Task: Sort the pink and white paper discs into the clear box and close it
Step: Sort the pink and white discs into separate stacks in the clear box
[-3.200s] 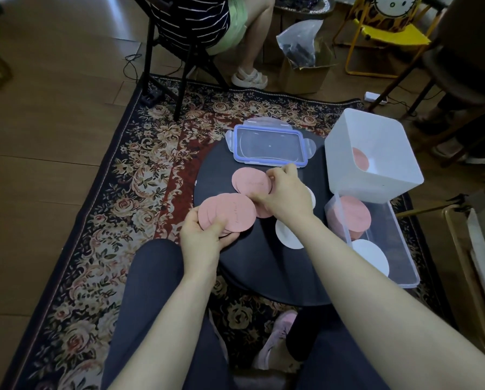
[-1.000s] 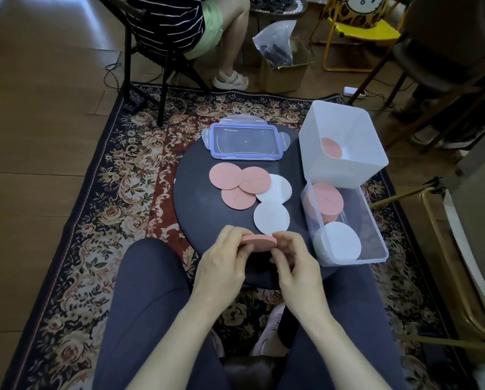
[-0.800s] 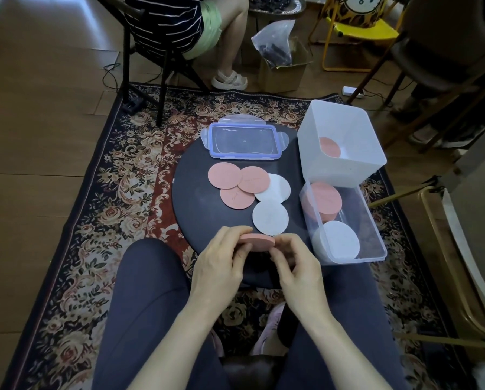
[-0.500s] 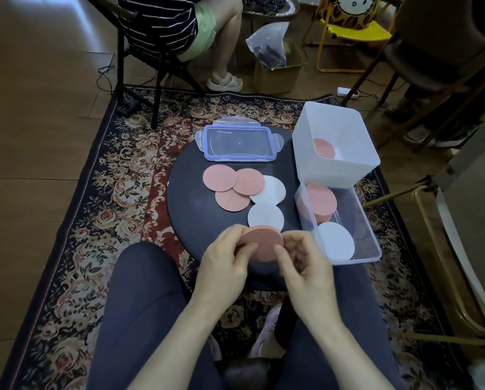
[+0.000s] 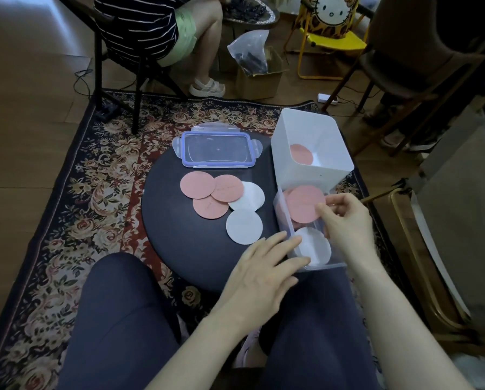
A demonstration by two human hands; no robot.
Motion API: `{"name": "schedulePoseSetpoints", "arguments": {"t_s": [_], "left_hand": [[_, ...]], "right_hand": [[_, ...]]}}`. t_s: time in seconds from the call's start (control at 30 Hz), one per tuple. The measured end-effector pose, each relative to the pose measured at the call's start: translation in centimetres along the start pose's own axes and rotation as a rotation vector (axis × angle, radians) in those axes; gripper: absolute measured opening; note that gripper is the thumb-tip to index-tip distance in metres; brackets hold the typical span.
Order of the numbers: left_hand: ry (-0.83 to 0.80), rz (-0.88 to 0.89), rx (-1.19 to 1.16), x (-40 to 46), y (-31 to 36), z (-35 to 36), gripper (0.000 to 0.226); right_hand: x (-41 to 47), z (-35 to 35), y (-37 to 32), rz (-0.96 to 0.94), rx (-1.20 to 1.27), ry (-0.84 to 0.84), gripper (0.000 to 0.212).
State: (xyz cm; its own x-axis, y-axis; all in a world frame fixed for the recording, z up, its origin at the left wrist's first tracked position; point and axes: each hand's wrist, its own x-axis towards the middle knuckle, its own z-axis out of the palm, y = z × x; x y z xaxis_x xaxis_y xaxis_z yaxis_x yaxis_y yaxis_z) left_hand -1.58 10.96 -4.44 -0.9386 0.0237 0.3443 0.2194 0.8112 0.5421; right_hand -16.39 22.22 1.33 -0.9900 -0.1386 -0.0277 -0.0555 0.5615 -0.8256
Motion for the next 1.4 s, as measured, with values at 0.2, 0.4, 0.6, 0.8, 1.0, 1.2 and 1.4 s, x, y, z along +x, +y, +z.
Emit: {"name": "schedulePoseSetpoints", "arguments": {"t_s": [0.2,0.4,0.6,0.8,1.0,1.2,1.4], "left_hand": [[-0.031,-0.025,-0.007,-0.2,-0.4,-0.3,0.040],[-0.066,-0.033,-0.039,0.1,-0.3,-0.4,0.043],[-0.060,-0.040,-0.048,0.1,-0.4,-0.4,0.044],[-0.018,-0.025,-0.051,0.3,-0.2,-0.6,0.042],[0.152,-0.227,-0.095,-0.3,-1.9,-1.6,0.041],[0.310,-0.478,0.081,-0.6,-6.6,-4.5,0.039],[0.085,-0.565,0.276,1.2,-11.2,-6.6,0.045]], "right_hand": [[1.3,1.8,0.3,0.006,-0.164,0.015,0.012],[1.0,2.4,0.4,-0.094,-0.398,0.029,0.017],[0.7,2.0,0.2,-0.088,-0.315,-0.021,0.020],[0.4,1.2,-0.3,-0.105,-0.309,-0.048,0.025],[-3.9,2.7,-2.1,-0.366,-0.101,0.103,0.016],[-8.5,6.9,-1.1,-0.641,-0.183,-0.115,0.021],[-9.0,10.1,1.8,-0.643,-0.537,-0.284,0.034]]}}
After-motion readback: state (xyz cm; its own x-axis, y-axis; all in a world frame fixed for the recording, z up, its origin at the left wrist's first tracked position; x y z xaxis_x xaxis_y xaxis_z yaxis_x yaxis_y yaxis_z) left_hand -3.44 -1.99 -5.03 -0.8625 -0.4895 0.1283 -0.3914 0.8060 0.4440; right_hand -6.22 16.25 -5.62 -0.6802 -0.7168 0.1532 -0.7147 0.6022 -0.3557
